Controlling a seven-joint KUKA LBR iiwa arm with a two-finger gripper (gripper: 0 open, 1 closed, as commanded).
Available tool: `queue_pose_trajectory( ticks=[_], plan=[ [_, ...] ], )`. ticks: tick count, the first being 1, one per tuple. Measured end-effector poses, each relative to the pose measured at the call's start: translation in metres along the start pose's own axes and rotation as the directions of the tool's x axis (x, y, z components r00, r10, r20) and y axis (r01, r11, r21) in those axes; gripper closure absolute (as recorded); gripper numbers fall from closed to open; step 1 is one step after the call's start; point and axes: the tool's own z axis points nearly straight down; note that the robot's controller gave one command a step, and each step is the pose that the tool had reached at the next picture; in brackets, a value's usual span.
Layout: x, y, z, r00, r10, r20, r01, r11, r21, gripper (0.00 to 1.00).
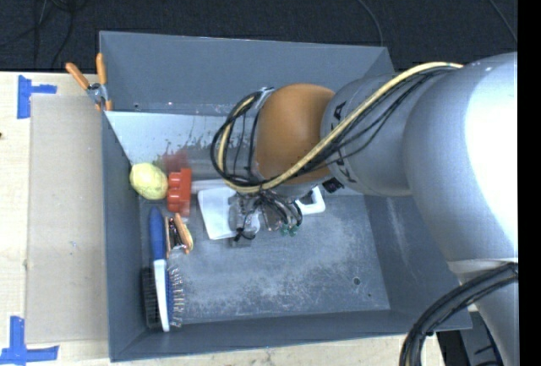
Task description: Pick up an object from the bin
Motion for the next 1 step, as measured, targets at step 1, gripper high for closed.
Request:
queue_pose_trajectory(
  ticks=[1],
  plan=[
    [0.0000,-0.0003,0.0000,1.000,0.001,0.000,-0.001,1.000,0.000,1.00]
  ],
)
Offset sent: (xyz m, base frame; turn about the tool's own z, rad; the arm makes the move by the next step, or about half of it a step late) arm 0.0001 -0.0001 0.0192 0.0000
